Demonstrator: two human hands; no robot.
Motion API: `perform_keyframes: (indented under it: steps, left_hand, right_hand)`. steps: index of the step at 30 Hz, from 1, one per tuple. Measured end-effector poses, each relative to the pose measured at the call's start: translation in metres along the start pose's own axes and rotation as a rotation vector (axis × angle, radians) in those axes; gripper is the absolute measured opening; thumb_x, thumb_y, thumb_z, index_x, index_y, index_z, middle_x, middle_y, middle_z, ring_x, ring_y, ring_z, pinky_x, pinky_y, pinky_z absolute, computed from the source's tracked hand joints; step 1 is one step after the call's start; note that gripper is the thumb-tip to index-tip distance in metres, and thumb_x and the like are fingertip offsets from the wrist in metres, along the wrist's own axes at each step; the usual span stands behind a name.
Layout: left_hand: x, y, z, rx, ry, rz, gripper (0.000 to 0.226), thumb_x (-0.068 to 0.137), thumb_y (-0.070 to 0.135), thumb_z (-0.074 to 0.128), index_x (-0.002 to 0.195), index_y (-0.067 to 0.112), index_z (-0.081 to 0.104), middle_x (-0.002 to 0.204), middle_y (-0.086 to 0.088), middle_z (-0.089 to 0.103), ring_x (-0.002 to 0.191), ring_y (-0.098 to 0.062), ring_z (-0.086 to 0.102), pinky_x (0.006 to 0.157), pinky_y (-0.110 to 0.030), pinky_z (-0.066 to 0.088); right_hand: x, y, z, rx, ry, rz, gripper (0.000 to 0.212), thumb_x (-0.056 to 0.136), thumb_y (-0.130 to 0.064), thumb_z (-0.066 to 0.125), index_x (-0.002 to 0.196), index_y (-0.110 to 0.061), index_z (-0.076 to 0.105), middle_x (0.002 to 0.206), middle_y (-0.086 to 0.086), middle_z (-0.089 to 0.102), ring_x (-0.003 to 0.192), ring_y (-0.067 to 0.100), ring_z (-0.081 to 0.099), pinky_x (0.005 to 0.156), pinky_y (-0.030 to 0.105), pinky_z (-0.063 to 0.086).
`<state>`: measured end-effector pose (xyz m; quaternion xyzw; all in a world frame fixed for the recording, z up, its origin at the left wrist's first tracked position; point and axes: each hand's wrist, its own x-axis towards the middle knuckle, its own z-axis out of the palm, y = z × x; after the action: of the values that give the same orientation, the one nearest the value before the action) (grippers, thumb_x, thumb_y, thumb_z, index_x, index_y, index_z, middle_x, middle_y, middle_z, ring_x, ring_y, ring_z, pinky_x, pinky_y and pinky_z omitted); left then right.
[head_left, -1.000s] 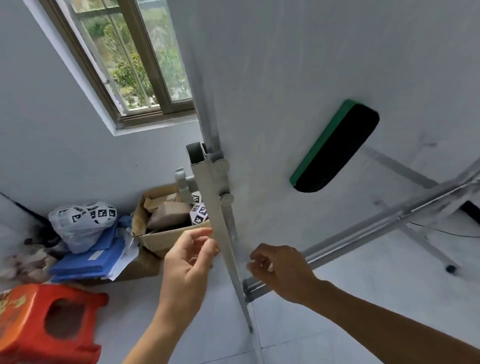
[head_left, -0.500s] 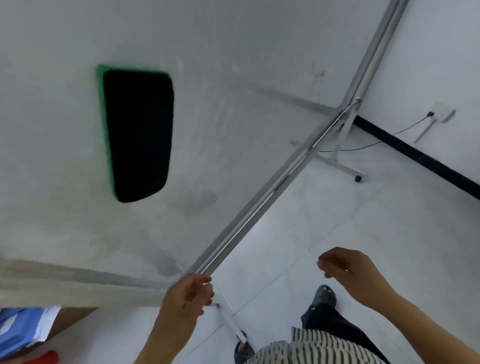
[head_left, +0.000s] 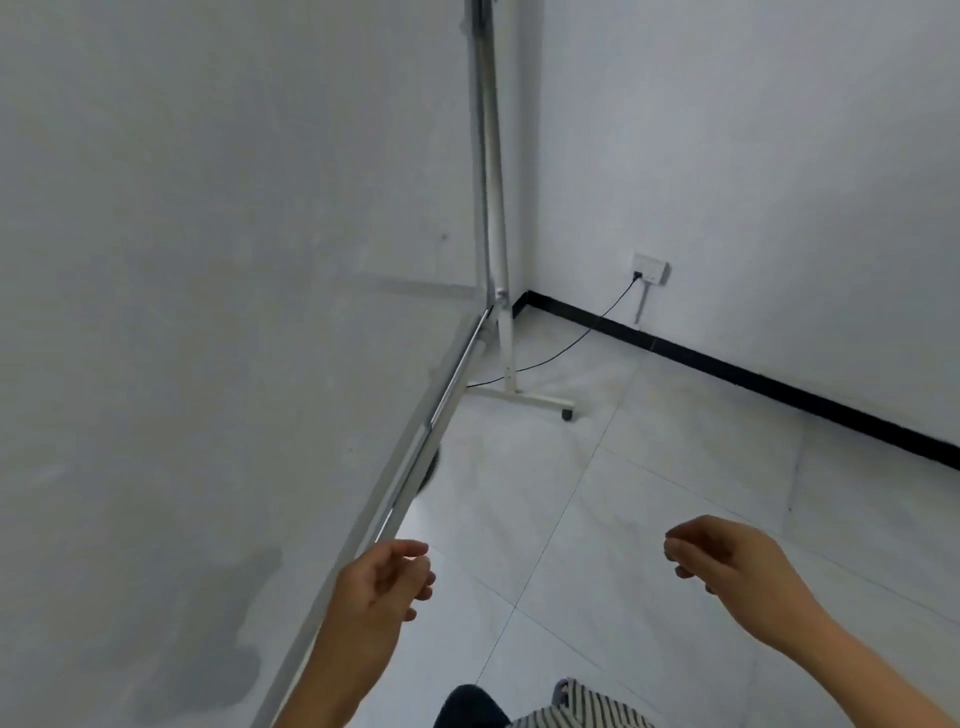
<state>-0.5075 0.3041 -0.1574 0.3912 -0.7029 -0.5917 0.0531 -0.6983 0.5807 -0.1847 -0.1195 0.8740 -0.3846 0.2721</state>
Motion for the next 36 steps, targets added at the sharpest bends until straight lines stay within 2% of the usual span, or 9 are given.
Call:
perform_keyframes:
  steps: [6,16,20,22,24,27,29,31,36]
  left_hand:
    - [0.098,0.051,0.045,0.024,-0.071,0.048,0.012,0.09,0.011,0.06,0.092,0.017,0.069,0.076,-0.005,0.075,0.075,-0.022,0.071,0.064,-0.032,0.053]
    - [0.259,0.149,0.106,-0.035,-0.1,0.069,0.011,0.089,0.006,0.061,0.089,0.013,0.069,0.072,-0.01,0.074,0.068,-0.02,0.068,0.061,-0.032,0.05]
    - [0.312,0.199,0.13,-0.012,-0.092,0.087,0.006,0.085,0.016,0.066,0.09,0.014,0.069,0.075,-0.01,0.074,0.069,-0.018,0.069,0.063,-0.032,0.051]
    - [0.337,0.223,0.145,-0.013,-0.063,0.093,0.021,0.075,0.028,0.064,0.091,0.014,0.069,0.077,-0.011,0.074,0.072,-0.02,0.07,0.063,-0.032,0.052]
    - [0.364,0.244,0.164,-0.023,-0.009,0.098,0.026,0.072,0.03,0.061,0.091,0.014,0.069,0.078,-0.01,0.074,0.074,-0.021,0.07,0.065,-0.033,0.053]
    - [0.405,0.276,0.198,-0.054,0.08,0.122,0.015,0.081,0.023,0.065,0.092,0.013,0.068,0.077,-0.007,0.075,0.073,-0.019,0.07,0.069,-0.036,0.054]
    - [0.427,0.301,0.216,-0.089,0.149,0.133,0.007,0.089,0.011,0.061,0.091,0.012,0.068,0.074,-0.008,0.074,0.072,-0.017,0.069,0.065,-0.028,0.056]
    - [0.443,0.332,0.226,-0.124,0.22,0.145,0.011,0.091,0.009,0.058,0.091,0.014,0.068,0.076,-0.009,0.074,0.073,-0.016,0.069,0.059,-0.02,0.056]
    - [0.472,0.383,0.22,-0.08,0.454,0.209,0.01,0.091,0.016,0.058,0.094,0.02,0.067,0.082,-0.005,0.074,0.078,-0.012,0.07,0.069,-0.027,0.054]
  right_hand:
    - [0.065,0.002,-0.041,0.089,0.084,0.069,0.007,0.088,-0.022,0.064,0.085,-0.024,0.07,0.078,-0.006,0.076,0.068,0.002,0.07,0.063,0.023,0.047]
    - [0.214,-0.034,-0.115,0.126,0.134,0.091,0.005,0.086,-0.021,0.067,0.083,-0.023,0.071,0.074,-0.007,0.076,0.067,0.004,0.071,0.063,0.024,0.047]
    - [0.277,-0.038,-0.144,0.133,0.102,0.107,0.005,0.086,-0.019,0.068,0.084,-0.022,0.071,0.074,-0.005,0.076,0.067,0.006,0.071,0.062,0.023,0.047]
    - [0.315,-0.036,-0.16,0.127,0.056,0.119,0.004,0.086,-0.019,0.068,0.085,-0.022,0.071,0.075,-0.005,0.077,0.067,0.006,0.071,0.061,0.022,0.048]
    - [0.358,-0.035,-0.179,0.096,0.005,0.108,0.003,0.085,-0.019,0.068,0.086,-0.021,0.071,0.075,-0.004,0.077,0.067,0.005,0.071,0.061,0.02,0.048]
    - [0.432,-0.037,-0.216,0.033,-0.059,0.069,0.002,0.085,-0.022,0.069,0.086,-0.021,0.071,0.074,-0.004,0.077,0.066,0.005,0.071,0.062,0.021,0.049]
    - [0.481,-0.046,-0.241,-0.039,-0.124,0.025,0.003,0.084,-0.028,0.069,0.086,-0.026,0.07,0.074,-0.005,0.076,0.069,0.005,0.071,0.068,0.027,0.054]
    - [0.526,-0.067,-0.261,-0.129,-0.187,-0.05,0.001,0.083,-0.031,0.069,0.083,-0.03,0.069,0.072,-0.007,0.075,0.069,0.006,0.07,0.075,0.033,0.057]
    - [0.627,-0.161,-0.272,-0.3,-0.332,-0.331,0.003,0.085,-0.034,0.067,0.084,-0.031,0.067,0.071,-0.006,0.072,0.071,0.009,0.067,0.073,0.03,0.057]
